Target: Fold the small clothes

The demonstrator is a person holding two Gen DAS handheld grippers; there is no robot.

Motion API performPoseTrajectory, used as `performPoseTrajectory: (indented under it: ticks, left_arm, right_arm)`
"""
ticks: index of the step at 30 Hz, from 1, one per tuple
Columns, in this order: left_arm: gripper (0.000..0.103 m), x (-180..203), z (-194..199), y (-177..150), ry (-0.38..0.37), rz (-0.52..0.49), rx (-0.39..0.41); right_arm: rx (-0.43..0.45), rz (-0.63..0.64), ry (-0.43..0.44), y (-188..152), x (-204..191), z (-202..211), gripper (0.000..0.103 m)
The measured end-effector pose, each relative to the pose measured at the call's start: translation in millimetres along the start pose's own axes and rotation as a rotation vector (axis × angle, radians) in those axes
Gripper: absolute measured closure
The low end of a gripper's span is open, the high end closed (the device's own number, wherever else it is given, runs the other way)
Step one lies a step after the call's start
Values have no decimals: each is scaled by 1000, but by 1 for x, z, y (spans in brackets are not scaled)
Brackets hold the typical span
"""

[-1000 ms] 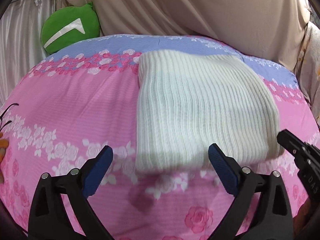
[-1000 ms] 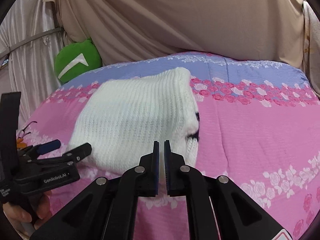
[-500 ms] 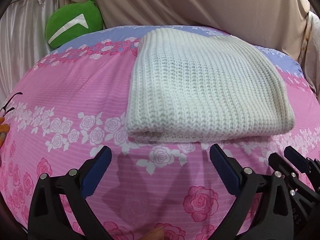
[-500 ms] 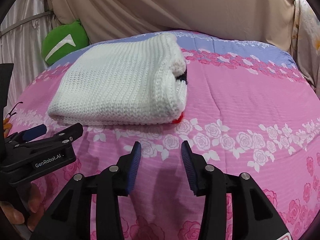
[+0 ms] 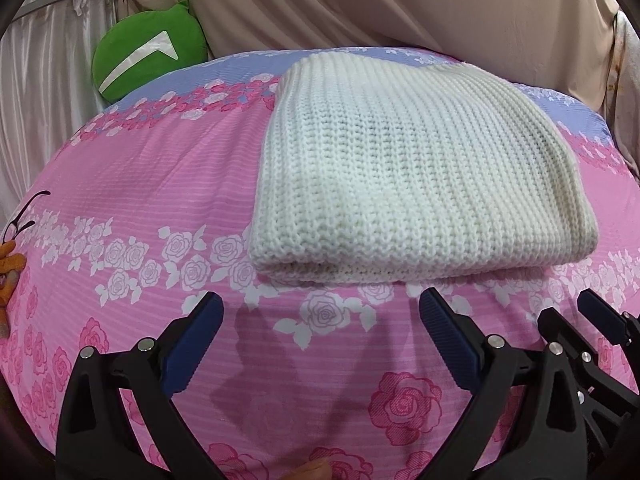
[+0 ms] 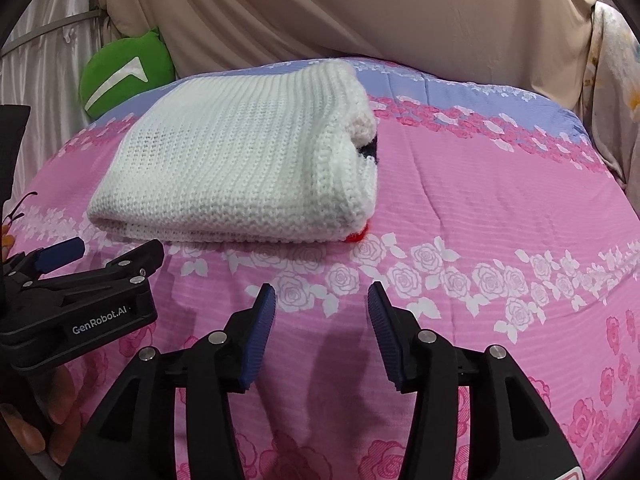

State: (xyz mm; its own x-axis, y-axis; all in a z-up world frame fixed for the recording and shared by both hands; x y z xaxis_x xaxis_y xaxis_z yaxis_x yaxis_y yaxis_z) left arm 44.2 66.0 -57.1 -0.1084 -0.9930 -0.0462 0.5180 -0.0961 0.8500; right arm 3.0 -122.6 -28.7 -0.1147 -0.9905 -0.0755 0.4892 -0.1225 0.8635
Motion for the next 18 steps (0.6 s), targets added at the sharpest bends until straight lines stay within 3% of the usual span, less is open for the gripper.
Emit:
performPoseTrajectory:
  ticks: [18]
  left_arm:
    - [7, 8, 0, -1, 55, -51, -7]
  right_arm:
    - [-3, 12, -31, 0, -2, -1, 53]
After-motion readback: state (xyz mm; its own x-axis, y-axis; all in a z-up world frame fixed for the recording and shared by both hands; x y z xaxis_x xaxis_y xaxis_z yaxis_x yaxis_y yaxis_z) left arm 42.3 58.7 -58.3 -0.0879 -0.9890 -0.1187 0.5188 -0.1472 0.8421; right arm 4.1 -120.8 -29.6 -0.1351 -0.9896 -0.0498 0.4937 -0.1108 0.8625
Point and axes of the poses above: each gripper's, at about its wrist camera, not at the fingertips, and z roughly against the way its jaws point, x to its right, y to its top, the point moved 3 cm from there along -z, roughly the way its jaws point, and after that the axes turned 14 degrees about x, right-handed, at the moved point
